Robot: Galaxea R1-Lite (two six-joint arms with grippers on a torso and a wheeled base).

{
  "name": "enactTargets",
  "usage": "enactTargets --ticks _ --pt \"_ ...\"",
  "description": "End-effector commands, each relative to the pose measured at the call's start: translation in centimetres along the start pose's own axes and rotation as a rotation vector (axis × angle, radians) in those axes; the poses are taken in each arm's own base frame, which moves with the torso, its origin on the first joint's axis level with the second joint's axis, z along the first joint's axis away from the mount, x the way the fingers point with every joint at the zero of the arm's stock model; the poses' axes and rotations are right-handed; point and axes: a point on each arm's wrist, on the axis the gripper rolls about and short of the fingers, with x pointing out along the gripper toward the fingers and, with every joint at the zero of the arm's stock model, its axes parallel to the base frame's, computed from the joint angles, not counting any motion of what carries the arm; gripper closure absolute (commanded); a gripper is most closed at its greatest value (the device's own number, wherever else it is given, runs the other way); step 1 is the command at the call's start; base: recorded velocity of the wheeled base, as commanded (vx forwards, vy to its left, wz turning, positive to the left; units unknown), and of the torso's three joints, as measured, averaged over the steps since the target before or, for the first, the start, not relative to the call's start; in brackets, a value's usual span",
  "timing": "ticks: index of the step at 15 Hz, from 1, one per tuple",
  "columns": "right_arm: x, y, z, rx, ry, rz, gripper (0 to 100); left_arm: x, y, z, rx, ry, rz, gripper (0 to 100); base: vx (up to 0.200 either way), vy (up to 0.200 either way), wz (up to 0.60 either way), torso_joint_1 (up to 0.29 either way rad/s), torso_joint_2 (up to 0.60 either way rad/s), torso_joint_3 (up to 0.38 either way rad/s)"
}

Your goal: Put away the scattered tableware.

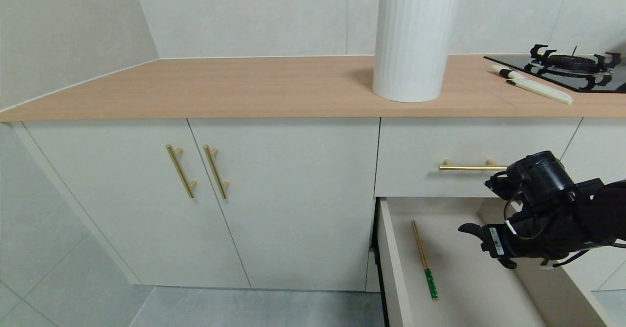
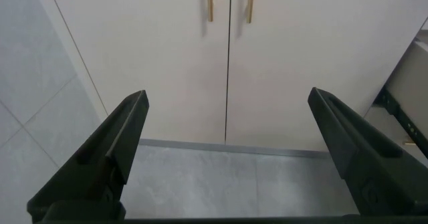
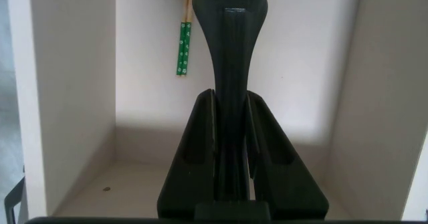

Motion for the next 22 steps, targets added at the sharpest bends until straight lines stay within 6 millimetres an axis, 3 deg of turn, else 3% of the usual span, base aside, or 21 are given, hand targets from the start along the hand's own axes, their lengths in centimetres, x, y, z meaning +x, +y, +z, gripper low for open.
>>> enactTargets --ticks 1,5,8,14,17,22 --pt "0.2 0.0 0.0 -0.001 0.007 -0.001 100 0.0 0.0 0.0 0.0 0.0 0.001 0 0.0 0.0 0.0 0.0 0.0 0.0" --pt "0.5 0.1 0.2 0.0 -0.003 0.001 100 0.0 0.0 0.0 0.0 -0.001 0.001 0 0.0 0.0 0.0 0.0 0.0 0.0" --pt "2.3 0.3 0.4 0.001 0.017 -0.001 100 0.0 0.0 0.0 0.0 0.0 0.001 0 0.0 0.0 0.0 0.0 0.0 0.0" --pt "11.2 0.6 -1.4 0.007 0.075 -0.024 100 0.0 0.0 0.0 0.0 0.0 0.001 0 0.0 0.0 0.0 0.0 0.0 0.0" --pt "15.6 -0.2 -2.3 0.034 0.033 -0.073 100 0.0 0.0 0.0 0.0 0.0 0.001 0 0.0 0.0 0.0 0.0 0.0 0.0" --pt "18.5 -0.5 -3.4 0.035 0.015 -0.114 100 0.0 0.0 0.0 0.0 0.0 0.001 0 0.0 0.0 0.0 0.0 0.0 0.0"
